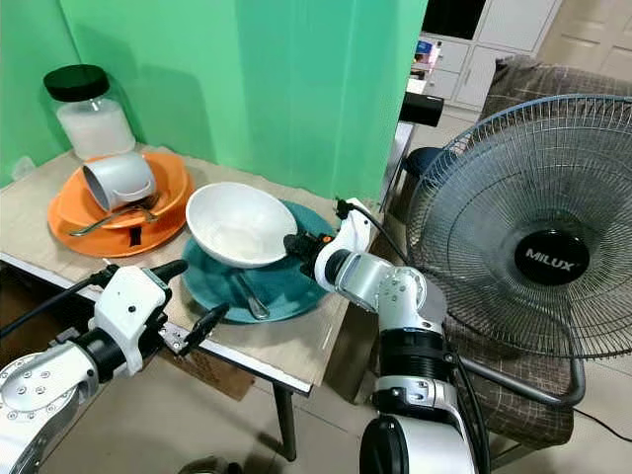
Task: Setting the table
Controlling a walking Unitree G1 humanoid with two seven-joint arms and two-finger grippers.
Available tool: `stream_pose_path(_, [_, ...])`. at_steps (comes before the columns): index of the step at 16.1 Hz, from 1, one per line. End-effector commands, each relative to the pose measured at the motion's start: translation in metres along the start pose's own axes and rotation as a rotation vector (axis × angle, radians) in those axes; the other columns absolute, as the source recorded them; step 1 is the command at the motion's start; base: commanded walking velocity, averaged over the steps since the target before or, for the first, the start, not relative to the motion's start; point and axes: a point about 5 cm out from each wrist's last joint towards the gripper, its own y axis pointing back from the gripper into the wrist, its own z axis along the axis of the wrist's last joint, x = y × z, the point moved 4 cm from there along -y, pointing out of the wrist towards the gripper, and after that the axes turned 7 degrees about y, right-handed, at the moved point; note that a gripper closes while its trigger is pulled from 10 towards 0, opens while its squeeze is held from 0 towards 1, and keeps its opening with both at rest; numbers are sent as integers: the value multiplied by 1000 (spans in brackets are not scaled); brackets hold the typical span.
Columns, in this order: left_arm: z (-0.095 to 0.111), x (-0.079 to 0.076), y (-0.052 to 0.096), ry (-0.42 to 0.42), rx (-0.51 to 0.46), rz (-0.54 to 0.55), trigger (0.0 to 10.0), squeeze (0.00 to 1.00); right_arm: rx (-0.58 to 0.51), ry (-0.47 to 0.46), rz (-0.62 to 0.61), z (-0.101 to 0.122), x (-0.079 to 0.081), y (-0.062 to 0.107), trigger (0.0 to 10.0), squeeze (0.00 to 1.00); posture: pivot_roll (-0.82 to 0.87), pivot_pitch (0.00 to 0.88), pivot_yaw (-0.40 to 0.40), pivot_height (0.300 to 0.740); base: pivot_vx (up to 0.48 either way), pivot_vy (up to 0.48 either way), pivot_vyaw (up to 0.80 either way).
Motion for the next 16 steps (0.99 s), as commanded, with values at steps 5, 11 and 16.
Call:
stream_pose_path(5, [1, 6, -2, -23, -5, 16, 10000, 0, -53, -38, 40, 14, 15, -3, 0, 0, 104, 0, -31, 740, 0, 0, 0])
stream_pose_path(11, [13, 19, -3, -23, -64, 83, 10000, 0, -321, 123, 80, 69, 31, 24, 0, 0, 109, 0, -32, 740, 0, 0, 0])
stream_pose_path(16, [10, 24, -5, -36, -51, 112, 10000, 0, -334, 356, 52, 63, 33, 30, 0, 0, 105, 0, -29, 740, 0, 0, 0])
